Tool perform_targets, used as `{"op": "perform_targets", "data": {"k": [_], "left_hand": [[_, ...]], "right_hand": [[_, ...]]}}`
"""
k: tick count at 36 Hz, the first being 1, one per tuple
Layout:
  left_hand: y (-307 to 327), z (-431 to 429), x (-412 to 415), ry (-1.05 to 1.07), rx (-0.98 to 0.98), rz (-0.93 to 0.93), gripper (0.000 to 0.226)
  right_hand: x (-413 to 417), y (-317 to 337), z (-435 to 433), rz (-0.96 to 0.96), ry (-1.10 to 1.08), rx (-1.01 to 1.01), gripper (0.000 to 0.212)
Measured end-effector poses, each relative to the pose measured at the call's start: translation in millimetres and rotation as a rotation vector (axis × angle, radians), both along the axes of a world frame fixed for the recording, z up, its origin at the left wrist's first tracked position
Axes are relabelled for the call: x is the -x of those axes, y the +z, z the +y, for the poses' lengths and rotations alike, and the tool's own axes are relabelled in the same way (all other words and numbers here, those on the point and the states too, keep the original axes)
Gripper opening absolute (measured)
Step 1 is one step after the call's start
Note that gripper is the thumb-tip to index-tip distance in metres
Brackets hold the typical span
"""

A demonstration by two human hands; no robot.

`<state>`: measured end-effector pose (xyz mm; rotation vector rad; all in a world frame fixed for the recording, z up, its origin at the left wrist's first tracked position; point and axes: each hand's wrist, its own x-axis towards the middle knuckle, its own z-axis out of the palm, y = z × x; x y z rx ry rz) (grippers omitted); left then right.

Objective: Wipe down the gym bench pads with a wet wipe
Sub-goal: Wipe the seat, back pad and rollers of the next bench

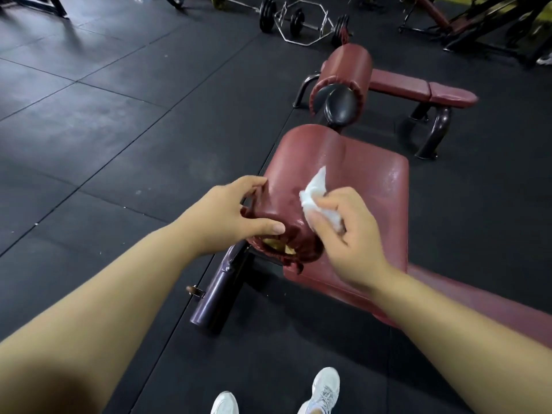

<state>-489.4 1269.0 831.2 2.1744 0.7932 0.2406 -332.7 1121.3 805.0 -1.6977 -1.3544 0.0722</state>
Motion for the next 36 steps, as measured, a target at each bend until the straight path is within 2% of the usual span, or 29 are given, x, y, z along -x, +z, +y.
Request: {"op": "perform_targets", "data": {"k": [3,7,9,12,14,16,18,20,22,25,27,30,32,33,36], "left_hand": [[-3,0,-1,0.008,0.082,-0.016,0.092],[0,5,-3,-0.026,0.119,0.041,0.093],[3,6,-3,-0.071,0.09,0.071,0.093],[13,2,-6,-0.081,-0.014,0.092,0.077],[17,-2,-9,-0.102,-0.071,0.11,0.088],[17,-7,-13,-0.101,-0.103,0.114,0.112],[13,-8,-15,-0.062,-0.122,0.106,0.121],[11,-6,-16,-0.041,-0.103,0.084,0.114],[9,-2,-15,-0.048,-0.062,0.061,0.107],[5,0,-12,-0.054,0.014,0.032,0.087],[4,-1,-11,-0.037,0.075,0.009,0.084],[1,-1,-11,-0.027,0.105,0.006,0.089],[1,-1,-10,-0.037,0.109,0.005,0.087],[1,-2,-10,-0.044,0.109,0.005,0.086],[0,-1,-9,-0.051,0.104,0.006,0.078]], "right_hand": [[-16,2,4,-0.089,0.009,0.019,0.004],[-63,9,49,-0.03,-0.177,0.035,0.005],[-88,8,72,-0.017,-0.282,0.072,0.014],[-102,9,86,0.045,-0.39,0.128,0.019],[-91,9,78,0.048,-0.377,0.122,0.016],[-69,6,58,0.053,-0.316,0.059,0.011],[-40,2,28,0.045,-0.234,-0.008,0.021],[-17,-5,0,0.003,-0.118,-0.037,0.018],[-9,-11,-18,-0.07,0.0,-0.082,0.003],[-21,-9,-12,-0.116,0.041,-0.13,0.01],[-38,0,10,-0.089,-0.03,-0.09,0.006],[-72,10,51,-0.083,-0.195,-0.032,0.02],[-94,8,70,0.001,-0.312,0.019,0.008],[-100,6,75,0.044,-0.369,0.05,0.014],[-89,3,69,0.073,-0.393,0.08,0.02]]}}
